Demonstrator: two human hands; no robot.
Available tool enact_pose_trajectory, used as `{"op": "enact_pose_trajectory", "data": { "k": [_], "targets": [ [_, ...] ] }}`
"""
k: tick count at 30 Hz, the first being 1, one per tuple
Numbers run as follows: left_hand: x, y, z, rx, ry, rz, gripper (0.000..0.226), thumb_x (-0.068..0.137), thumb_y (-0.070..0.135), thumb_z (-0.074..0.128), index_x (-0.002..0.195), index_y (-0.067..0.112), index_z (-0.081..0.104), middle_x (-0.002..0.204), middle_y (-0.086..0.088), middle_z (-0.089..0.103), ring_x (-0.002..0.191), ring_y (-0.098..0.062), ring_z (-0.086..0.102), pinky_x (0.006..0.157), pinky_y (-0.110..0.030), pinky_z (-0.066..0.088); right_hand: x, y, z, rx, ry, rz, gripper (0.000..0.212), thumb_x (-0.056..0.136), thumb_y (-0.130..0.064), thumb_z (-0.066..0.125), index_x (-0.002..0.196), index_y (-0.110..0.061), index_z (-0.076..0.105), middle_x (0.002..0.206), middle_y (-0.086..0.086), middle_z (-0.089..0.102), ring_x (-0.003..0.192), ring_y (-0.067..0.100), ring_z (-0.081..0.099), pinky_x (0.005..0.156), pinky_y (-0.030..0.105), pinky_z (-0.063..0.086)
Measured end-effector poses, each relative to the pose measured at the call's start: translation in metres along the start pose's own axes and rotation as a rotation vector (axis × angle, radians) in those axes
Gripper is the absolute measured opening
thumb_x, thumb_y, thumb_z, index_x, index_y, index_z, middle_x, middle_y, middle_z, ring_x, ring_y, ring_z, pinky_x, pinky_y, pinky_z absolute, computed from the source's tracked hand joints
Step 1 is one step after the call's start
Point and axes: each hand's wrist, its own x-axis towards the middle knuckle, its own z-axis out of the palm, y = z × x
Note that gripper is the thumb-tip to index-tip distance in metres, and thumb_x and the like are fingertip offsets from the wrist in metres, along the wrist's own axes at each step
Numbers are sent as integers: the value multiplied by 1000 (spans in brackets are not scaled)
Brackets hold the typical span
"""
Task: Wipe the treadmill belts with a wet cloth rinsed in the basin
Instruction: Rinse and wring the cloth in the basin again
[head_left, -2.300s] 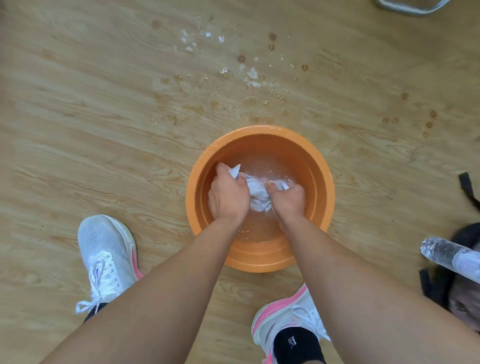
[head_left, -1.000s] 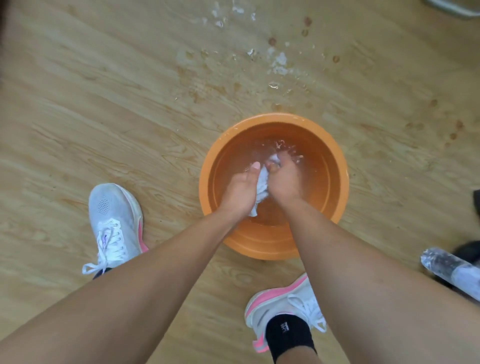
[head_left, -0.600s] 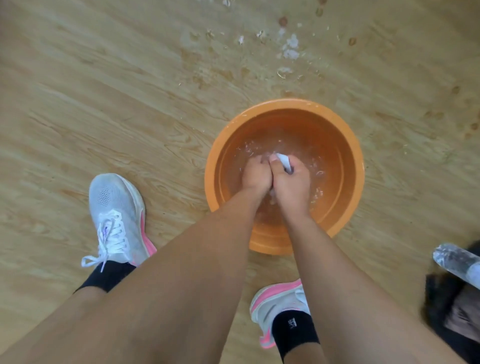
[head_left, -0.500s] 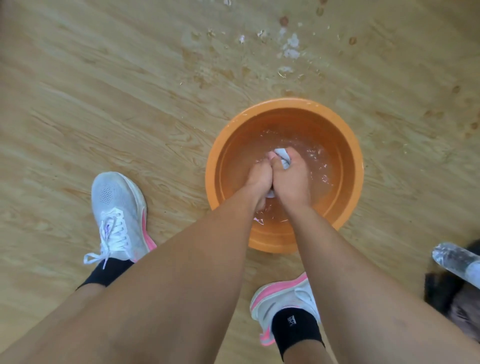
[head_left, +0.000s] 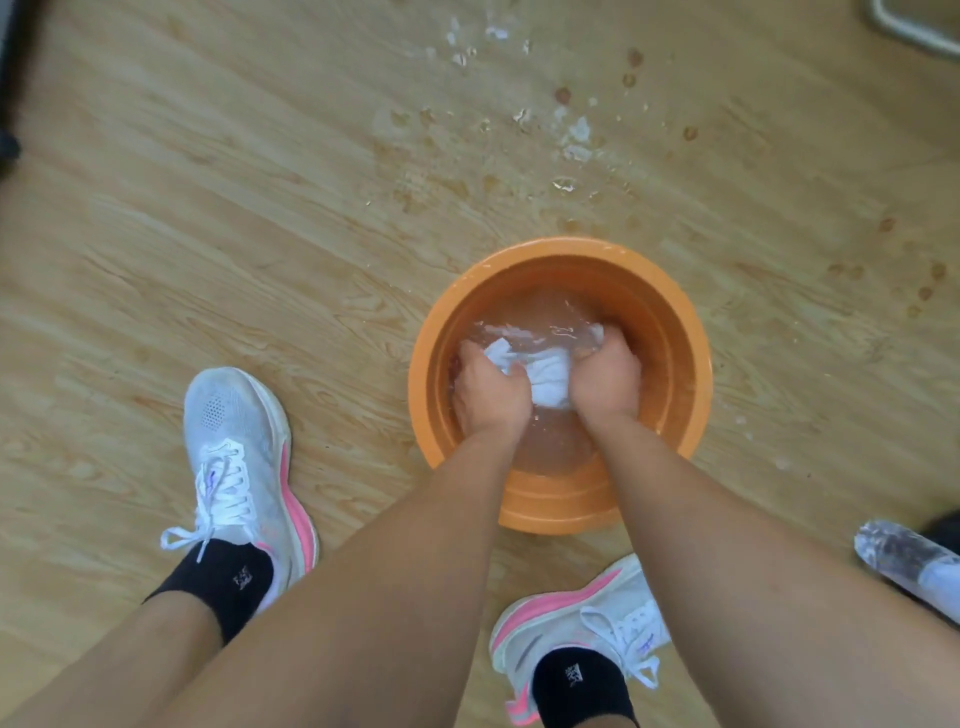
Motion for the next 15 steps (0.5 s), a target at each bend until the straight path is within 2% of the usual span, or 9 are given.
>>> {"op": "enact_pose_trajectory", "data": {
  "k": [2, 3, 5, 7, 9, 10, 11, 13, 15],
  "targets": [
    [1, 13, 7, -117, -59, -89, 52, 103, 51, 53, 138, 13, 56, 135, -16, 66, 126, -39, 61, 104, -42, 44, -9, -3, 7, 309, -129, 97, 12, 94, -26, 65, 93, -16, 72, 81, 9, 74, 77, 39, 74, 65, 45, 57],
    [0, 19, 12, -246, -139, -155, 64, 102, 66, 41, 132, 16, 64, 128, -14, 70, 121, -37, 66, 104, -43, 48, -12, -5, 9, 433, -201, 130, 12, 92, -28, 69, 89, -17, 71, 74, 6, 71, 65, 32, 71, 56, 37, 53],
    [-7, 25, 18, -458, -296, -316, 85, 93, 85, 24, 116, 22, 75, 111, -10, 77, 100, -32, 75, 95, -48, 60, -18, -8, 7, 480, -271, 86, 17, 93, -31, 72, 87, -16, 69, 72, 1, 68, 56, 16, 61, 50, 23, 45],
    [-12, 22, 24, -494, -340, -274, 90, 86, 91, 22, 113, 24, 75, 106, -8, 78, 91, -29, 77, 86, -49, 64, -14, -9, 3, 370, -206, -52, 21, 95, -26, 67, 77, -17, 60, 68, -2, 61, 58, 14, 53, 55, 27, 42],
    [-18, 20, 19, -397, -362, -195, 86, 86, 85, 28, 107, 14, 73, 98, -12, 76, 76, -29, 73, 72, -40, 62, -1, -7, -5, 241, -110, -142, 24, 95, -16, 61, 73, -20, 52, 68, -7, 57, 63, 15, 51, 65, 33, 42],
    [-21, 21, 17, -368, -380, -156, 76, 93, 76, 33, 95, 9, 69, 85, -12, 72, 62, -27, 64, 60, -33, 53, 7, -7, -9, 218, -101, -149, 22, 95, -12, 58, 75, -21, 56, 70, -7, 60, 67, 15, 55, 67, 32, 43],
    [-26, 23, 15, -365, -371, -123, 64, 98, 67, 39, 83, 10, 63, 74, -9, 66, 52, -25, 54, 55, -30, 43, 13, -9, -13, 188, -119, -158, 19, 95, -11, 56, 78, -19, 59, 73, -6, 64, 70, 17, 59, 70, 31, 45],
    [-35, 25, 8, -325, -318, -70, 48, 100, 56, 47, 76, 18, 61, 63, -2, 57, 51, -26, 50, 59, -33, 41, 21, -14, -15, 98, -168, -199, 16, 98, -16, 54, 86, -13, 64, 80, -1, 70, 75, 20, 64, 70, 32, 48],
    [-40, 26, 2, -249, -206, 12, 40, 99, 52, 53, 75, 21, 59, 64, 0, 56, 64, -30, 56, 64, -36, 44, 23, -11, -16, 21, -145, -217, 19, 101, -19, 51, 101, -13, 69, 99, 5, 74, 92, 28, 67, 78, 34, 48]
  ]
}}
